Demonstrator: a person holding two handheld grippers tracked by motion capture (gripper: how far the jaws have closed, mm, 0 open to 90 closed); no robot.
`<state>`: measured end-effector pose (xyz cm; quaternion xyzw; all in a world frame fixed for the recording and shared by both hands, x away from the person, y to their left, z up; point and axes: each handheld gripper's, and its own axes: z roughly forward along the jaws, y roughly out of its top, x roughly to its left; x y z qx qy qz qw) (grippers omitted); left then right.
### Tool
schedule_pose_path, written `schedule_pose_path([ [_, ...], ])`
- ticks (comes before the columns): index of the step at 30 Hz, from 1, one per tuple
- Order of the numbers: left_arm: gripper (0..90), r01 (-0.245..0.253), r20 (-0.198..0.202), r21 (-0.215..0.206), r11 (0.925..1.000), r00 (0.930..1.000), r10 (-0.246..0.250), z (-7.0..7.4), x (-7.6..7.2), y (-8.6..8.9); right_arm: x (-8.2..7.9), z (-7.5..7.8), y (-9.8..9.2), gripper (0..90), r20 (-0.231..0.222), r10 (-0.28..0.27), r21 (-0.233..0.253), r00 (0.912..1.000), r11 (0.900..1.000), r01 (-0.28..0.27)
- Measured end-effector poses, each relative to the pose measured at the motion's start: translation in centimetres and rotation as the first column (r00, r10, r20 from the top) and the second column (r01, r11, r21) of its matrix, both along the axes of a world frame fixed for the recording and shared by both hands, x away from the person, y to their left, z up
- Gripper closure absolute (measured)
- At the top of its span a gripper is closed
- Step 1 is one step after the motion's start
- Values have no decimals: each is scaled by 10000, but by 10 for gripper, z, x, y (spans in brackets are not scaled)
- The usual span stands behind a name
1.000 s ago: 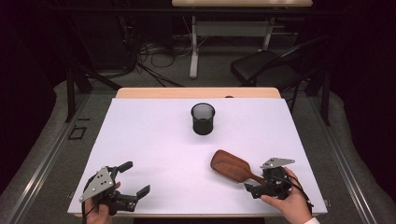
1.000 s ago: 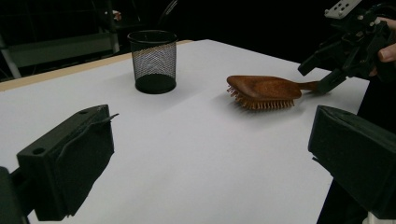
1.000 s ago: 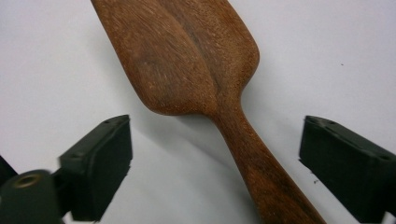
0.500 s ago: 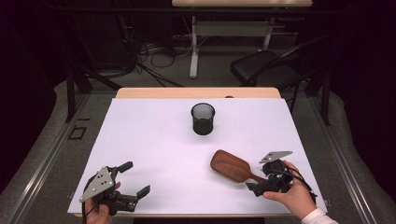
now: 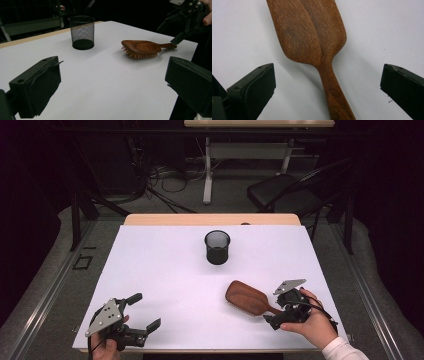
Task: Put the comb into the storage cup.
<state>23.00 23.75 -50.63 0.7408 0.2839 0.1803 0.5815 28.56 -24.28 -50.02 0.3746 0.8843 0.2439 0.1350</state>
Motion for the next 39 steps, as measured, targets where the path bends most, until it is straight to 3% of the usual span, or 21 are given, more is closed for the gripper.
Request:
schedule_pose_path([
  [7, 4, 1, 4, 11, 10000, 10000, -1, 0, 0, 0, 6, 1, 5, 12, 80, 438, -485, 9990, 9979, -433],
  [16, 4, 15, 11, 19, 10000, 10000, -15, 0, 0, 0, 11, 2, 13, 144, 84, 1321, -1216, 9912, 9840, -1301],
  [27, 4, 9, 1, 16, 10000, 10000, -9, 0, 0, 0, 16, -2, 20, 162, -143, 1655, -1877, 9861, 9682, -1652],
  [31, 4, 9, 0, 16, 10000, 10000, -9, 0, 0, 0, 17, -3, 22, 196, -182, 1907, -2158, 9815, 9577, -1901],
  [39, 4, 14, -5, 16, 10000, 10000, -14, 0, 0, 0, 18, -7, 24, 273, -251, 2105, -2278, 9773, 9506, -2107],
])
